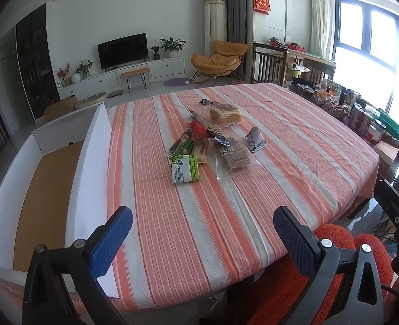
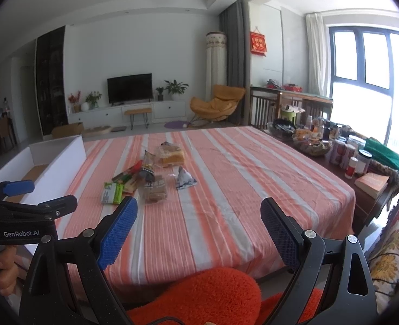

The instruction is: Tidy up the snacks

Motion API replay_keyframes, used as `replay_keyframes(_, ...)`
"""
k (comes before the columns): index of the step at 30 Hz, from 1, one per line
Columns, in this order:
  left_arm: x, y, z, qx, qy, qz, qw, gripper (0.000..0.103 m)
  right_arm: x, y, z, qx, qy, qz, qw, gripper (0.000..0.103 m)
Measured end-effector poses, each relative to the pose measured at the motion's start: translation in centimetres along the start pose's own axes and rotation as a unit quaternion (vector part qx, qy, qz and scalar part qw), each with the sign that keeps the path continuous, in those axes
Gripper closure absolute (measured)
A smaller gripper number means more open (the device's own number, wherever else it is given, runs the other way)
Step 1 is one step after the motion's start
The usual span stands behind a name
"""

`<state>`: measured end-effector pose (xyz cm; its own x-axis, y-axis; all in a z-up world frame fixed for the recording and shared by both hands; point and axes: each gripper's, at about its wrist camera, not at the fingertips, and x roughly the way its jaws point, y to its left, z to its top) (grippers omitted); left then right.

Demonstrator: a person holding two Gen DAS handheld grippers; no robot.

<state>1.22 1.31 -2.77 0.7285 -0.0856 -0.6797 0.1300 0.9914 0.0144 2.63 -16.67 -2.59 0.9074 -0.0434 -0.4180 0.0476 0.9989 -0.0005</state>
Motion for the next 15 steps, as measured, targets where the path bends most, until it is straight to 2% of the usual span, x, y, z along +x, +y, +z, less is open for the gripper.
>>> replay_keyframes(5,1.4,0.6,-0.4,-0.004,0.029,0.014,0.9995,0.000,0.6,0.1,-0.3,-0.001,0.011,0.006,1.000,0.009)
replay_keyframes(15,3.4,0.5,-0.8,0.003,0.056,0.031,0.9980,0.000,0.7,0.0,-0.7,0.004,0.018,0.008,1.000,0.009)
